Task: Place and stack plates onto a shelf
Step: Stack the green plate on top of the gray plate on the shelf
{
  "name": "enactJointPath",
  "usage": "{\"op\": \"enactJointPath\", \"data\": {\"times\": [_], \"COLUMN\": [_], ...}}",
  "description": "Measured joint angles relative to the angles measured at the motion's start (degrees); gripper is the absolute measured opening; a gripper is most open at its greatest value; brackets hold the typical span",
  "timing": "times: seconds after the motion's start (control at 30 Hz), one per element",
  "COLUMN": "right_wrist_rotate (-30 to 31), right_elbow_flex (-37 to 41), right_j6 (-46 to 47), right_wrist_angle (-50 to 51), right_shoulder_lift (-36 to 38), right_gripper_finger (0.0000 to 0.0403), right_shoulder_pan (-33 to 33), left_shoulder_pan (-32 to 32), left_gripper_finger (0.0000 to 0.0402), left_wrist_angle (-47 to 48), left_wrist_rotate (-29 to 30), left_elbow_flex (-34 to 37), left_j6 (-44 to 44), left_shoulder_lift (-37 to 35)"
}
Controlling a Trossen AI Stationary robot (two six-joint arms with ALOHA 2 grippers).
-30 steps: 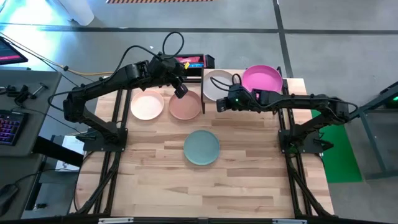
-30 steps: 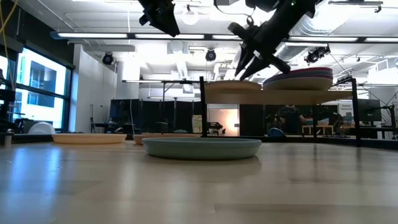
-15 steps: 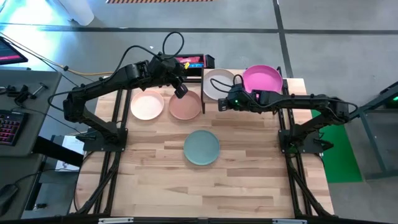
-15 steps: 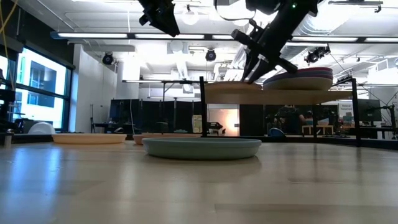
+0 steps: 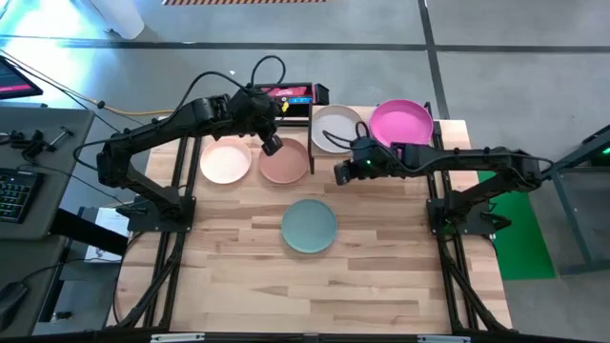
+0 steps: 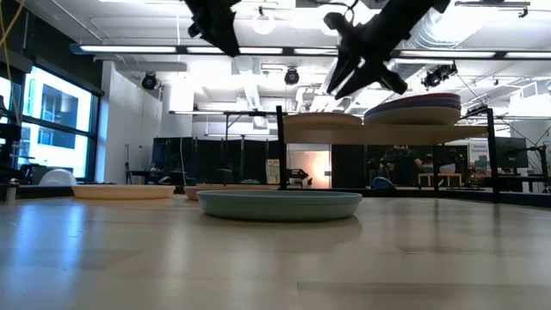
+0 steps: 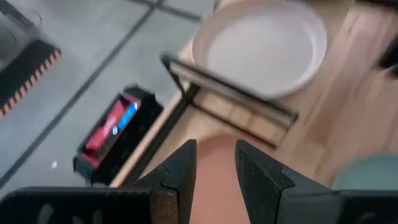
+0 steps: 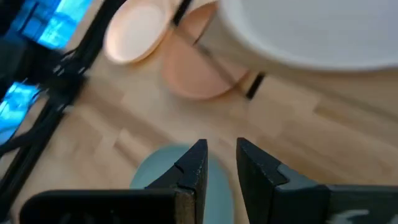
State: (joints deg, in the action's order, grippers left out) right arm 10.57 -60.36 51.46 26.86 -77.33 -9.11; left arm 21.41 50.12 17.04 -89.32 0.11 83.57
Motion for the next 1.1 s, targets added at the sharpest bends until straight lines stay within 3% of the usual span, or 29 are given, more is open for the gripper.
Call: {"op": "enactJointPath", "data": {"times": [0.17, 0.37, 0.73, 1.1], "right_wrist_rotate": [-4.3, -4.6, -5.0, -5.2], "right_elbow_flex": [0.0, 0.0, 0.1, 0.1], "right_j6": [-0.1, -0.1, 2.3, 10.9], "right_wrist_angle": [0.2, 0.7, 2.0, 2.0], "right_shoulder_lift": [0.4, 0.0, -4.3, -12.4], "right_gripper_finger": [0.0067, 0.0067, 0.0067, 0.0067], "right_shoulder_pan": [2.3, 3.7, 8.0, 11.9], "left_shoulder_pan": [-0.2, -1.4, -6.7, -12.9], "left_gripper_finger": [0.0102, 0.0102, 0.0101, 0.0101], "left_wrist_angle": [8.0, 12.9, 13.1, 13.3], "left_wrist_rotate": [-3.0, -5.6, -7.1, -10.4], "left_elbow_flex": [0.1, 4.6, 16.1, 20.2], "left_j6": [-3.2, -6.1, -12.1, -13.6], "left_shoulder_lift": [0.0, 0.0, 0.0, 0.0]}}
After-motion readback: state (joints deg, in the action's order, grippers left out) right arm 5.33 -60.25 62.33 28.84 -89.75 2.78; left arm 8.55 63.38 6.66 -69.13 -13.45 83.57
